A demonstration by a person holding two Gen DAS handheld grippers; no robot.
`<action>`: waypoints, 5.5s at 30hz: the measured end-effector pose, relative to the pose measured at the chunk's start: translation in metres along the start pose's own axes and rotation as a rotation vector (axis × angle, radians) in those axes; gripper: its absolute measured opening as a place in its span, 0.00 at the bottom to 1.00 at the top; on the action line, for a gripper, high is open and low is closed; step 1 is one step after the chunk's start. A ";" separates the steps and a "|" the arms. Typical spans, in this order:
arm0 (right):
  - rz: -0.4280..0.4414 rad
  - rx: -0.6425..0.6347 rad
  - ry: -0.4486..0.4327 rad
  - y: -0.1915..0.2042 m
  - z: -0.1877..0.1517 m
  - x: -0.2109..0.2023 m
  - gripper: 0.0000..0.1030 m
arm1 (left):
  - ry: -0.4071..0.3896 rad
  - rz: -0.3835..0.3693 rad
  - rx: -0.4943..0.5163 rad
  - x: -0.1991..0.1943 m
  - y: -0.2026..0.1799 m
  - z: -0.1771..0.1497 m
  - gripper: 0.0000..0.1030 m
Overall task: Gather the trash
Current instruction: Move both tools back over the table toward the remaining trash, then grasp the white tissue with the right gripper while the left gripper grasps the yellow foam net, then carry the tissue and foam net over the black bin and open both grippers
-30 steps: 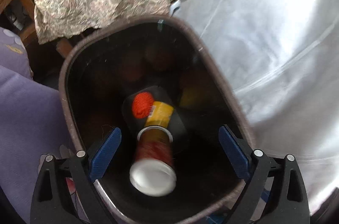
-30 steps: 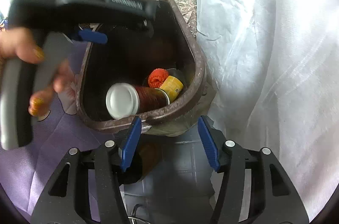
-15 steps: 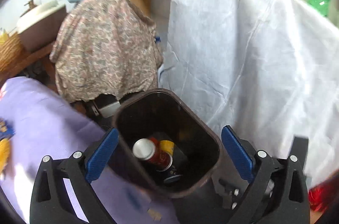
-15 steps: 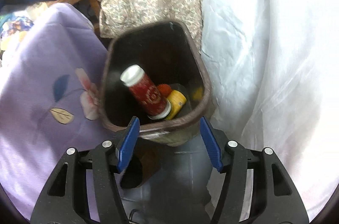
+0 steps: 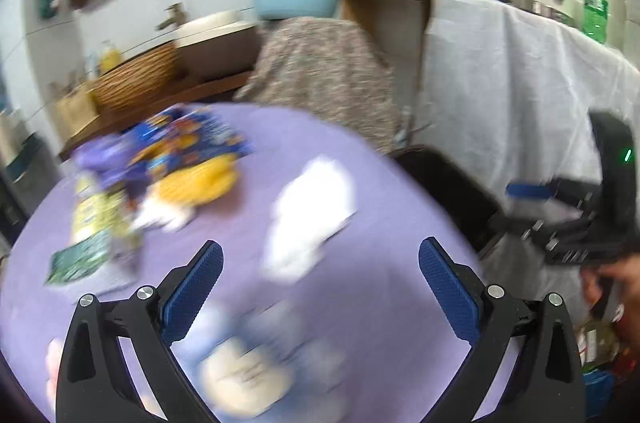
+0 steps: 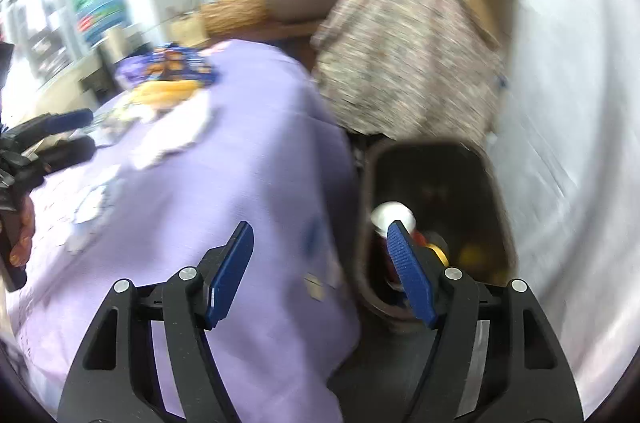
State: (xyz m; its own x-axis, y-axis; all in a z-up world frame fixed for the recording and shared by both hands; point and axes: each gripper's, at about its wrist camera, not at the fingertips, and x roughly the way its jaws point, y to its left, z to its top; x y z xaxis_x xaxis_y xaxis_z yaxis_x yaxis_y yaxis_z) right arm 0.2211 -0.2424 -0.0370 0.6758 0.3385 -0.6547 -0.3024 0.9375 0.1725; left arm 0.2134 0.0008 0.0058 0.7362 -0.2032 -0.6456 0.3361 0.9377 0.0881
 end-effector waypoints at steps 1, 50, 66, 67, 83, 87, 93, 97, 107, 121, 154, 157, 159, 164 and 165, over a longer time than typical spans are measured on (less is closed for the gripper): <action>0.016 -0.026 -0.002 0.011 0.003 0.000 0.68 | 0.009 0.021 -0.009 -0.003 0.011 -0.008 0.94; 0.124 -0.231 0.097 0.100 0.067 0.052 0.25 | 0.088 0.288 0.283 0.087 0.054 0.004 0.86; 0.117 -0.177 0.093 0.078 0.053 0.042 0.25 | 0.057 0.162 0.040 0.081 0.083 0.028 0.18; 0.119 -0.176 0.091 0.078 0.053 0.042 0.25 | 0.048 0.148 0.021 0.076 0.085 0.026 0.17; 0.202 -0.137 0.069 0.077 0.042 0.036 0.25 | -0.050 -0.073 -0.217 -0.011 0.098 -0.007 0.17; 0.193 -0.119 0.048 0.068 0.037 0.025 0.25 | -0.051 -0.131 -0.173 -0.013 0.066 -0.006 0.17; 0.107 -0.094 0.019 0.040 0.031 0.010 0.25 | -0.063 -0.217 -0.081 -0.001 0.007 0.010 0.17; 0.041 -0.054 0.016 0.008 0.027 0.005 0.25 | -0.047 -0.268 -0.067 0.019 -0.025 0.027 0.17; -0.099 0.048 0.085 -0.071 0.006 0.039 0.25 | 0.007 -0.318 -0.004 0.064 -0.093 0.061 0.17; -0.210 0.155 0.307 -0.143 -0.031 0.163 0.25 | 0.107 -0.297 0.041 0.123 -0.130 0.084 0.17; -0.285 0.177 0.193 -0.145 -0.074 0.070 0.56 | 0.487 -0.289 -0.008 0.275 -0.201 0.071 0.17; -0.301 0.182 0.196 -0.147 -0.079 0.060 0.56 | 0.505 -0.290 -0.015 0.283 -0.204 0.066 0.17; -0.295 0.183 0.196 -0.147 -0.082 0.056 0.56 | 0.515 -0.289 -0.011 0.286 -0.207 0.063 0.21; -0.304 0.176 0.189 -0.144 -0.084 0.053 0.58 | 0.500 -0.282 -0.074 0.285 -0.204 0.062 0.68; -0.306 0.178 0.188 -0.144 -0.085 0.052 0.58 | 0.490 -0.306 -0.091 0.283 -0.202 0.064 0.68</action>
State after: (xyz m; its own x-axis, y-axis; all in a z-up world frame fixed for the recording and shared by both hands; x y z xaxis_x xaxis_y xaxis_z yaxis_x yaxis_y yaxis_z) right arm 0.2432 -0.3666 -0.1584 0.5768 0.0366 -0.8160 0.0262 0.9976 0.0633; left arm 0.3913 -0.2642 -0.1466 0.2489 -0.3348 -0.9088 0.4231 0.8817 -0.2089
